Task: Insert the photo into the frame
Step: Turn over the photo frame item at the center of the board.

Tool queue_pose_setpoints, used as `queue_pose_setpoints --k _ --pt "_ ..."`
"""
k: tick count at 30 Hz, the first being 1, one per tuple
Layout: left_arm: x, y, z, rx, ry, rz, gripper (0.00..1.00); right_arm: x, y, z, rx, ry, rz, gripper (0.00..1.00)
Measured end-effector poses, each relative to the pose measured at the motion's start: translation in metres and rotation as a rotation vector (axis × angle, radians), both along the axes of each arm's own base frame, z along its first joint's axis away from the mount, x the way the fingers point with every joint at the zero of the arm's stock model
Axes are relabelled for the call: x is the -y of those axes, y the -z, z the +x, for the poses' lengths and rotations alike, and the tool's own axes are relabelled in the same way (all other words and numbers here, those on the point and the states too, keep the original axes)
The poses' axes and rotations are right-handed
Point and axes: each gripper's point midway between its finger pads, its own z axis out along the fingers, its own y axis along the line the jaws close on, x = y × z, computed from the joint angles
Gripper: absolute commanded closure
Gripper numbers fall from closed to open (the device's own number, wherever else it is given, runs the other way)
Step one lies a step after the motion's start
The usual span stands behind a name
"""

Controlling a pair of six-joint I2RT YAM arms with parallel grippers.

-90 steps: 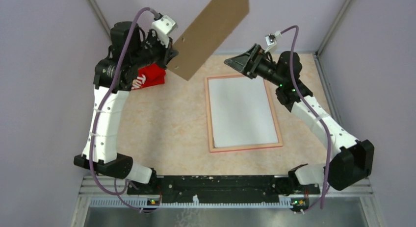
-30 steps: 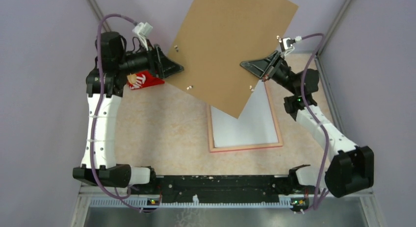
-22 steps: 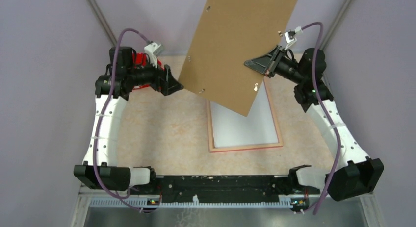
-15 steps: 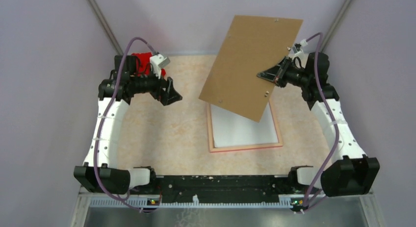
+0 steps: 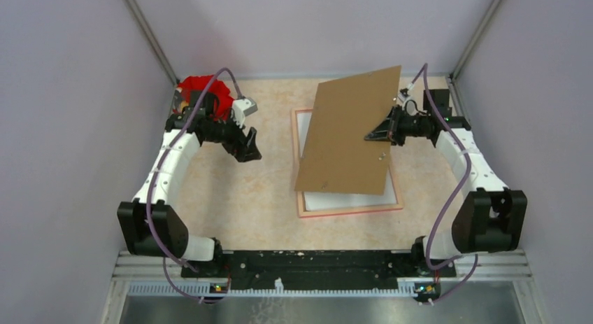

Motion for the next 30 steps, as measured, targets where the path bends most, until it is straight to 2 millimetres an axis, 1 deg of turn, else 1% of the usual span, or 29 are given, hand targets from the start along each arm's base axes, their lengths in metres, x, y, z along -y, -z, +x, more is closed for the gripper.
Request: queue_pose_setpoints --k 3,6,8,9,14,17,22,26,28,30 --pt "0.003 0.01 0.003 -0.021 0.014 0.004 0.12 0.001 0.018 0.001 -0.042 -0.027 -0.025 1.0" --pt "0.006 0.016 0.005 -0.028 0.021 0.015 0.13 0.003 0.032 0.007 -0.079 -0.058 -0.051 1.0" --pt "0.008 0.019 0.005 -0.025 0.03 0.024 0.13 0.003 0.037 0.016 -0.086 -0.08 -0.06 1.0" --pt "0.01 0.019 0.005 -0.023 0.035 0.028 0.13 0.002 0.038 0.026 -0.081 -0.099 -0.056 1.0" --pt "0.013 0.022 0.005 -0.012 0.049 0.052 0.14 -0.002 0.045 0.042 -0.083 -0.16 -0.028 1.0" --pt "0.011 0.028 0.004 -0.012 0.05 0.074 0.15 -0.002 0.046 0.045 -0.088 -0.184 -0.022 1.0" --pt "0.007 0.034 0.003 -0.017 0.042 0.103 0.15 -0.005 0.036 0.046 -0.059 -0.217 0.001 1.0" --pt "0.008 0.035 0.003 -0.016 0.045 0.118 0.16 -0.006 0.033 0.045 -0.051 -0.225 0.014 1.0" --pt "0.011 0.036 0.002 -0.016 0.053 0.127 0.16 -0.007 0.035 0.041 -0.047 -0.227 0.023 1.0" --pt "0.016 0.037 -0.001 -0.017 0.063 0.13 0.17 -0.01 0.033 0.032 -0.04 -0.233 0.055 1.0"
